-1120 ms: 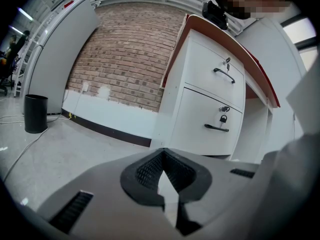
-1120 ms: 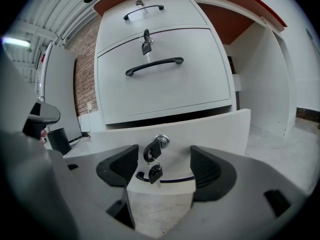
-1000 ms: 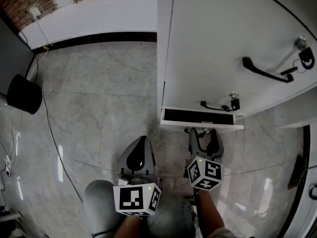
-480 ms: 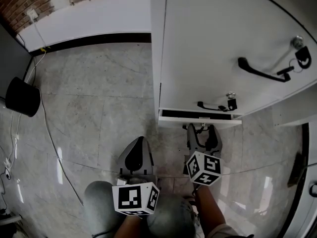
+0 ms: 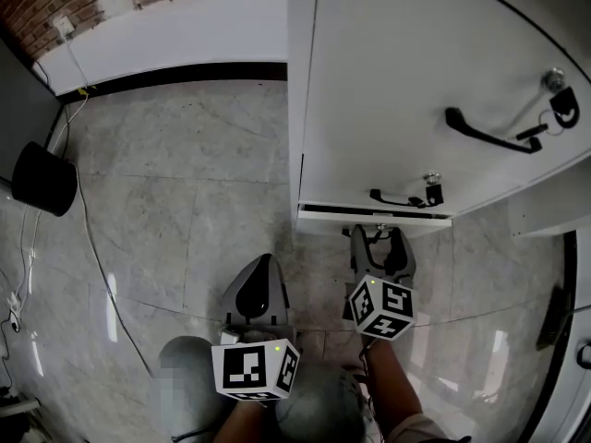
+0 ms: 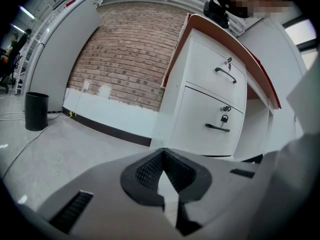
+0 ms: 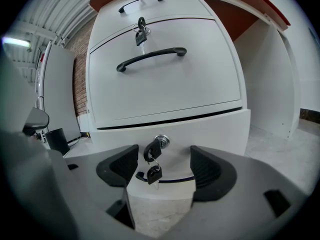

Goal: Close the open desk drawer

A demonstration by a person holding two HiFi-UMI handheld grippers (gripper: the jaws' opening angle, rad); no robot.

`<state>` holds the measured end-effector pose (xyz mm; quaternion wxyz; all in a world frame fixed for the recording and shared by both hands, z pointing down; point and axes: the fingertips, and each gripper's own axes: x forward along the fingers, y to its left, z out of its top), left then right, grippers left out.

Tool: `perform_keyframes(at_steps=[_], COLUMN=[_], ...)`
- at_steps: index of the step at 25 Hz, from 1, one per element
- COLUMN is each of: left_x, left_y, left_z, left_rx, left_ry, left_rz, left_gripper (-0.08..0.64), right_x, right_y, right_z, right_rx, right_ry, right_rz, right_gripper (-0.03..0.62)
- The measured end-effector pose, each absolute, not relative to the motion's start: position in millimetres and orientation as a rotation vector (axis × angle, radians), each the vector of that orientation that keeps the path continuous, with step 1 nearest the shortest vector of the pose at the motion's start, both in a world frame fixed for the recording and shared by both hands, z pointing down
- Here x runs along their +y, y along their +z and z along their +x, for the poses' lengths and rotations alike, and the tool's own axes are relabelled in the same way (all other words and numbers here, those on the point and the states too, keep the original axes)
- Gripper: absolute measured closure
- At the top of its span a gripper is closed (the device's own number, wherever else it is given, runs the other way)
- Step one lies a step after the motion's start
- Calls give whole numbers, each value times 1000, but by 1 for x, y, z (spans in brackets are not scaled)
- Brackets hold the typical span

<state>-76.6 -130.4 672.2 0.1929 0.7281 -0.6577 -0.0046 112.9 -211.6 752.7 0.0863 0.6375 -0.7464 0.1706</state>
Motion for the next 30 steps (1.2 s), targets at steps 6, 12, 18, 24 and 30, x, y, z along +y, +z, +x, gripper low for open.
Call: perform_keyframes(at_steps=[6, 12, 18, 24, 30], left_x=[-130, -130, -131, -133, -131], left_y=[672, 672, 672, 672, 673], left_z=[-76, -77, -75, -71, -72], left_rx=[-1848, -1854, -1843, -1825, -1837], left_ry=[-14, -8, -12, -13, -8], left_rz=[2045, 2043, 2047, 2060, 2052], left_gripper=[560, 560, 560, 560, 560], right_x=[-217, -222, -222, -226, -234], right_y=[751, 750, 750, 751, 751], right_z=[114, 114, 114, 111, 111], right_rx=[-2228, -2229, -2235, -2212, -2214], right_ry=[504, 504, 492, 507, 506], right_rz=[1903, 1901, 1908, 1906, 1912], right_gripper=[285, 285, 284, 285, 285])
